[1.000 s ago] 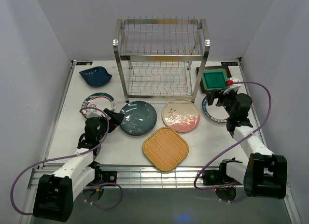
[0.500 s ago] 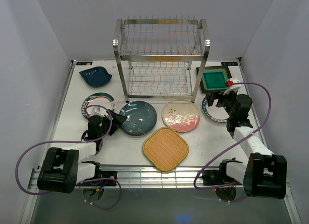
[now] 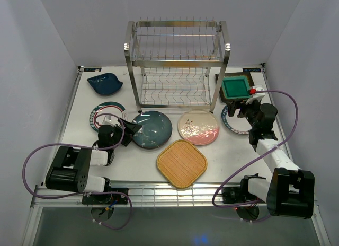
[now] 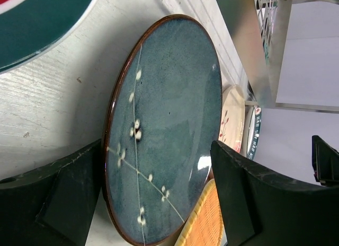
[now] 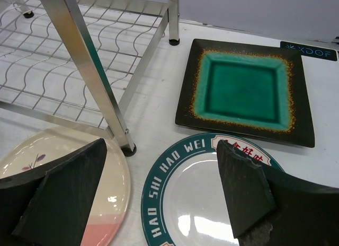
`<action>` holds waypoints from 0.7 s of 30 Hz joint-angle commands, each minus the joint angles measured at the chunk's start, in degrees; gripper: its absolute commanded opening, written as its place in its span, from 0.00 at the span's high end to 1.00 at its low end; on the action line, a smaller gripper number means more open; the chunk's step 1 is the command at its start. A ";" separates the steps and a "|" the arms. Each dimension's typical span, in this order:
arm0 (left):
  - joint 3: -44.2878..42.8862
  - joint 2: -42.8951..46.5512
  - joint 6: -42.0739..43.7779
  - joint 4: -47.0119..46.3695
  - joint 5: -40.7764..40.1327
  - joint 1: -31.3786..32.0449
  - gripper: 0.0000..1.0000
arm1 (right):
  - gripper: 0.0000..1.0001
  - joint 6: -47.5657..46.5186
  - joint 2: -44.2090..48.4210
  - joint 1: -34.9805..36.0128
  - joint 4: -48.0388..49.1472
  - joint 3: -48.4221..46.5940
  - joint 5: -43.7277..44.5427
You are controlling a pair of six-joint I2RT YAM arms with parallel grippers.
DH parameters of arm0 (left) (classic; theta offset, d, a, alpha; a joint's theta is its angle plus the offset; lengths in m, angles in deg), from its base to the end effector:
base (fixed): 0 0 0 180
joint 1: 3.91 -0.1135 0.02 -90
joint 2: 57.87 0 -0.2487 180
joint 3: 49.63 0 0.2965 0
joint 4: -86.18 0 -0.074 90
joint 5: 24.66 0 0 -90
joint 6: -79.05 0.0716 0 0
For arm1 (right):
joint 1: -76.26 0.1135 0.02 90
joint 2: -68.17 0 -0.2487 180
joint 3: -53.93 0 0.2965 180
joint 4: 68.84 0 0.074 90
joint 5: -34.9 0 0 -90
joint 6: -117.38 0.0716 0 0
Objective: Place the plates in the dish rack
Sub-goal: Pick up the plate at the center of the board.
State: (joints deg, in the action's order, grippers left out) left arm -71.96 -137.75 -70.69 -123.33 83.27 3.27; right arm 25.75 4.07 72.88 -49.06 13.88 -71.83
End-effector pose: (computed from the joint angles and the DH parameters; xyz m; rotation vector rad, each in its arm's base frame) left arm 0.2560 -0.0545 0.0413 -0.7848 2.0584 -1.0146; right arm 0.3250 0.0015 0.2058 -0.1975 1.6331 0.1733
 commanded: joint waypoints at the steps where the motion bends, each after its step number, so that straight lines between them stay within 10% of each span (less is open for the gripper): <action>1: 0.11 -0.72 -0.81 2.78 -0.18 0.29 0.12 | 0.10 0.40 0.11 -0.40 2.37 -0.62 -0.93; 21: -0.95 -3.53 -0.46 2.69 -2.64 2.31 0.48 | 0.10 0.57 0.64 -1.11 2.46 -0.45 -2.52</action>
State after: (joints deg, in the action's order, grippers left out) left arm -73.36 -141.77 -71.55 -122.78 81.70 5.24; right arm 25.88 4.07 72.18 -49.06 13.88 -73.32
